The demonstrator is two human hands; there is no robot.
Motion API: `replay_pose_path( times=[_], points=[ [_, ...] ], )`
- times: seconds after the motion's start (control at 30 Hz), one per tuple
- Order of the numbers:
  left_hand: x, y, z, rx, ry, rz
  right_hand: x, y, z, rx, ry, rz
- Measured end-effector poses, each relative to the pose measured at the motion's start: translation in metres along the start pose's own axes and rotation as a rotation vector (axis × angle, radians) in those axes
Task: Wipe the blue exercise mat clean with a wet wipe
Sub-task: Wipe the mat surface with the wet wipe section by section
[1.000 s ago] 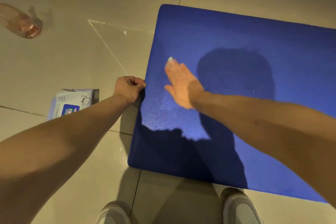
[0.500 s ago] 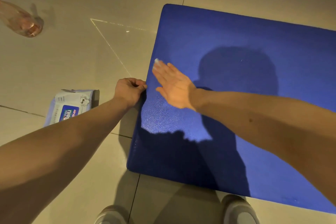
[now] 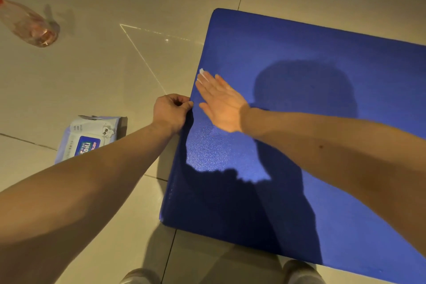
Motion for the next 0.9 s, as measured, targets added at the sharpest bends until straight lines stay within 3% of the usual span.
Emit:
replay_pose_path(
  times=[0.07,0.17,0.27,0.33,0.43,0.53,0.63,0.77,0.83,0.9],
  points=[
    [0.000,0.003,0.001,-0.024,-0.008,0.003,-0.002,0.007,0.038,0.056,-0.009,-0.002],
    [0.001,0.007,0.002,-0.057,-0.024,0.000,-0.006,0.012,0.106,0.303,0.005,-0.034],
    [0.001,0.011,0.000,-0.099,-0.059,-0.006,-0.009,0.020,0.117,0.515,0.093,-0.005],
    [0.001,0.012,0.000,-0.105,-0.069,-0.012,-0.014,0.029,0.074,0.444,0.086,0.073],
    [0.002,0.014,0.002,-0.081,-0.065,-0.025,-0.008,0.032,0.007,0.141,0.163,0.043],
    [0.004,0.015,0.003,-0.082,-0.093,-0.029,-0.009,0.033,0.022,0.024,0.101,0.029],
    [0.005,0.015,0.006,-0.090,-0.053,-0.017,-0.011,0.039,0.084,0.127,0.042,0.016],
    [0.005,0.015,0.006,-0.111,-0.055,-0.004,-0.012,0.030,0.168,0.488,0.062,-0.064],
    [0.005,0.015,0.005,-0.128,-0.071,-0.011,-0.010,0.037,0.162,0.590,0.134,-0.037],
    [0.005,0.015,0.005,-0.143,-0.085,-0.021,-0.012,0.052,0.120,0.526,0.140,0.051]
  ],
)
Point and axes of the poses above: each hand's wrist, its own y-axis towards the middle knuckle, its own x-axis out of the palm, z = x × y, the point moved 9 cm from there along y, towards the middle knuckle, and after that the axes turned 2 degrees about y, right-handed, at the moved point
